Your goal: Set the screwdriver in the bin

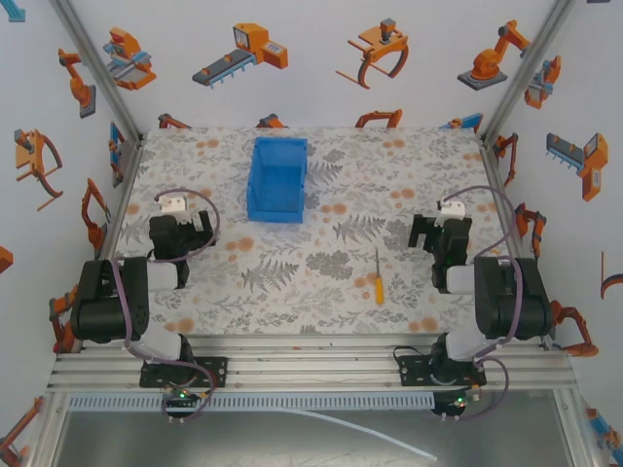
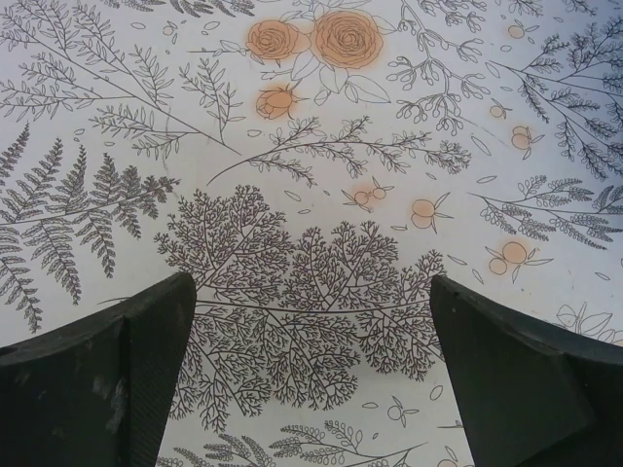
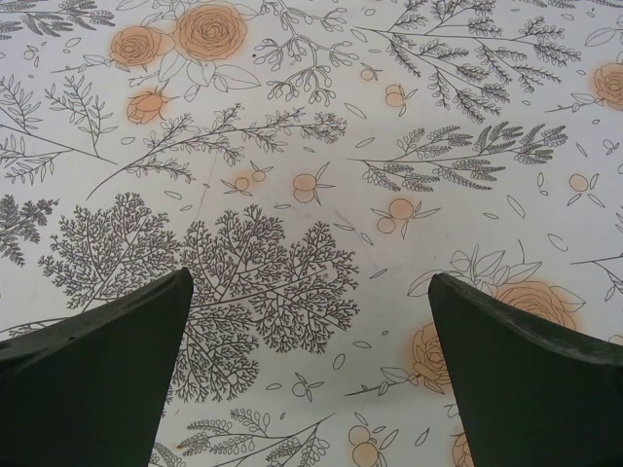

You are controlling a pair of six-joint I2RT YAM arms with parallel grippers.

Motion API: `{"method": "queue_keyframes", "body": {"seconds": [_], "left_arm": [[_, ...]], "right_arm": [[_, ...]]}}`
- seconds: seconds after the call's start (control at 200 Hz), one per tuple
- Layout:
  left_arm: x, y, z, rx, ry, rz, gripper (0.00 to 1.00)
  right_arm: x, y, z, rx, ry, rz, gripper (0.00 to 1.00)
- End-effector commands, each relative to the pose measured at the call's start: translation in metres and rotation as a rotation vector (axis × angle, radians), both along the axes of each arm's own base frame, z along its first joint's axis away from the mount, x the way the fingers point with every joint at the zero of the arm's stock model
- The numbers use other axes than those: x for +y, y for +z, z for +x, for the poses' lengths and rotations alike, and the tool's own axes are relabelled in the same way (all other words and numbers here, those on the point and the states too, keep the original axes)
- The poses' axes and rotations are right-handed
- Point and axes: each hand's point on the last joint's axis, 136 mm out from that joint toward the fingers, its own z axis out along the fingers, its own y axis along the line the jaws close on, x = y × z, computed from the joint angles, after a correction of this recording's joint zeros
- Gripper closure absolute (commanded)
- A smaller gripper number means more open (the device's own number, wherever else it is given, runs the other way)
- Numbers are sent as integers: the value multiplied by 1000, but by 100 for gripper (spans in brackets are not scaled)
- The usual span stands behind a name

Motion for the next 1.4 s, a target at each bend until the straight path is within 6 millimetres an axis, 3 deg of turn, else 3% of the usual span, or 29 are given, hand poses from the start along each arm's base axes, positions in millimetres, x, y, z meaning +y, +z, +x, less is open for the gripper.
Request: {"method": "queue_keyframes", "body": {"seconds": [0.0, 0.871, 1.146, 1.252, 1.392], "left_arm": [[-1, 5, 4, -10, 1, -1, 3], [-4, 5, 4, -9, 4, 22, 3], [0, 8, 4, -16, 25, 18, 3], [-9, 18, 4, 9, -26, 28, 3], [-19, 41, -3, 84, -80, 51, 3]], "right_arm": [[-1, 11, 8, -33, 1, -1, 1], [-1, 11, 8, -33, 1, 0, 1], [-12, 11, 8, -26, -62, 1, 1], [-10, 24, 11, -21, -47, 4, 0], [-18, 61, 17, 46, -107, 13, 0]]}}
